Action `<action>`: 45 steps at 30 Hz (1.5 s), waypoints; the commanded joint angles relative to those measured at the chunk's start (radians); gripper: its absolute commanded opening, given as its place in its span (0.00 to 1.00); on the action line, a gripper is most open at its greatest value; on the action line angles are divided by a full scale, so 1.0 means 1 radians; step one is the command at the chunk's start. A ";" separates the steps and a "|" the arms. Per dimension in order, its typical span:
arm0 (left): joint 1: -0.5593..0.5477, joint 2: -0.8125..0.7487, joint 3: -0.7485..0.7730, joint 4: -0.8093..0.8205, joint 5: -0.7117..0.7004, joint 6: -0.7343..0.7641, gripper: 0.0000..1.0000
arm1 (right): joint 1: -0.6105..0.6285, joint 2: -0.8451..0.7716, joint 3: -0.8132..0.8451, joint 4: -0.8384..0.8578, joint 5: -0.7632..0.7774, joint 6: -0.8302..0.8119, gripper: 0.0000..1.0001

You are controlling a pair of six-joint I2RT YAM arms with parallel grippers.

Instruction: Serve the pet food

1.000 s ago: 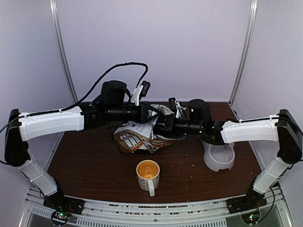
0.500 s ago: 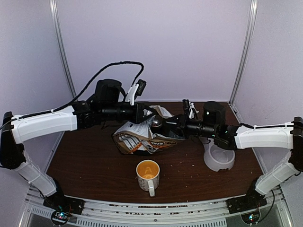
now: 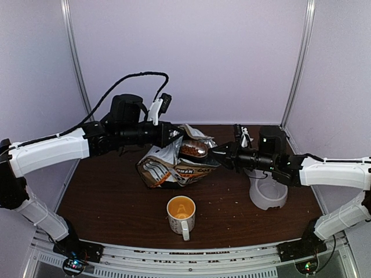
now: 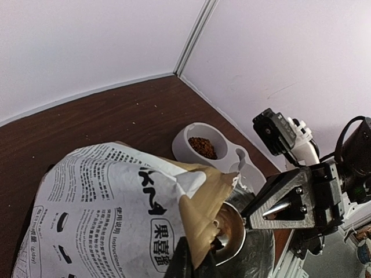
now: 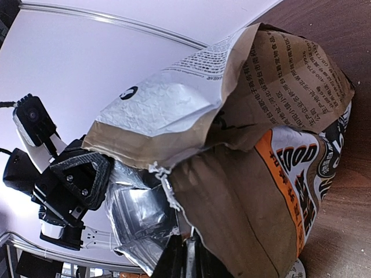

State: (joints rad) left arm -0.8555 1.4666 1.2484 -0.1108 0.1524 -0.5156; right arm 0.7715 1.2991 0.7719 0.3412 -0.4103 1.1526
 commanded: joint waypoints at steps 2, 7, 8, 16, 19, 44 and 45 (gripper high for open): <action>0.010 -0.049 0.034 0.024 -0.068 0.024 0.00 | -0.011 -0.061 -0.039 0.039 0.002 -0.001 0.00; 0.036 -0.061 0.017 0.028 -0.082 0.000 0.00 | -0.018 -0.128 -0.061 0.019 -0.015 -0.005 0.00; 0.040 -0.062 0.015 0.029 -0.081 -0.002 0.00 | -0.022 -0.142 -0.067 0.012 -0.015 -0.005 0.00; 0.042 -0.056 0.022 0.031 -0.084 -0.007 0.00 | -0.044 -0.223 -0.110 0.036 -0.057 0.024 0.00; 0.044 -0.053 0.023 0.026 -0.100 -0.022 0.00 | -0.046 -0.253 -0.105 0.042 -0.072 0.028 0.00; 0.051 -0.059 -0.002 0.023 -0.118 -0.062 0.00 | -0.472 -0.686 -0.370 -0.228 0.031 0.032 0.00; 0.051 -0.061 -0.004 0.023 -0.117 -0.062 0.00 | -0.506 -0.709 -0.394 -0.250 0.034 0.028 0.00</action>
State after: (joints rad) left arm -0.8150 1.4441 1.2491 -0.1314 0.0555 -0.5766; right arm 0.3702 0.6716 0.4435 0.1967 -0.4198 1.2026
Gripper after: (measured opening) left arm 0.015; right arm 0.096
